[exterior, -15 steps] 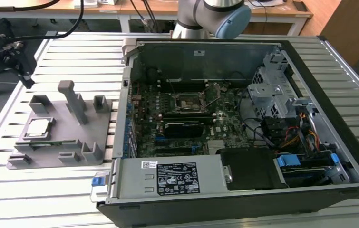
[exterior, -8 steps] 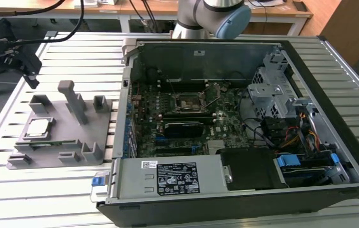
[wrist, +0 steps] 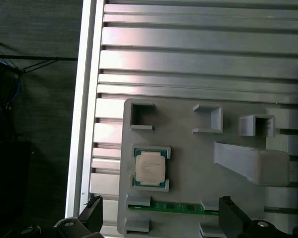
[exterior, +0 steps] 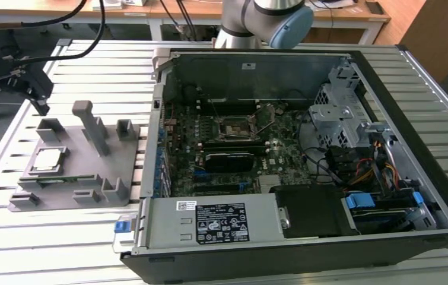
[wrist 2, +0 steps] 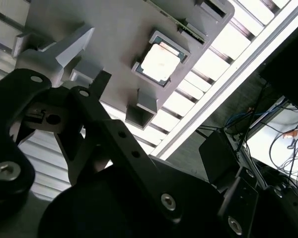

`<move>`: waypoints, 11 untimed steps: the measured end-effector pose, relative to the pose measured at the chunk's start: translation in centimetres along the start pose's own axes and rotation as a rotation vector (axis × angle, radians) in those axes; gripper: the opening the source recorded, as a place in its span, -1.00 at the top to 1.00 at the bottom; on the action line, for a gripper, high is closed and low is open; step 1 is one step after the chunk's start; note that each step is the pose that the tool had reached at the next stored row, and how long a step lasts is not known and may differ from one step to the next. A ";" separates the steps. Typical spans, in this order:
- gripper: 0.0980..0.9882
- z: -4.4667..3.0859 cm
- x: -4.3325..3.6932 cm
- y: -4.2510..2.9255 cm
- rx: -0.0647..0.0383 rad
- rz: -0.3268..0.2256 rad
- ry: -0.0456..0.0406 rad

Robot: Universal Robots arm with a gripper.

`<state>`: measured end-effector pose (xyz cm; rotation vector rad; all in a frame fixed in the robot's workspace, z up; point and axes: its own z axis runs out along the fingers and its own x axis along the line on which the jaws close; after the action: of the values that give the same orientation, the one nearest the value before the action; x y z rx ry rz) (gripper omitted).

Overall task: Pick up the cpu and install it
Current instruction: 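Pick up the cpu and move it towards the insertion slot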

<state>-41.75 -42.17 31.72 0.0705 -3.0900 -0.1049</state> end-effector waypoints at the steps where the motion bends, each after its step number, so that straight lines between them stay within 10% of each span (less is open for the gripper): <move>1: -1.00 0.14 0.10 -0.01 0.000 0.000 -0.0012; 11: -1.00 1.79 1.10 -0.08 -0.001 0.015 -0.0145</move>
<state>-42.93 -42.18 29.98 0.0471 -3.1044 -0.1069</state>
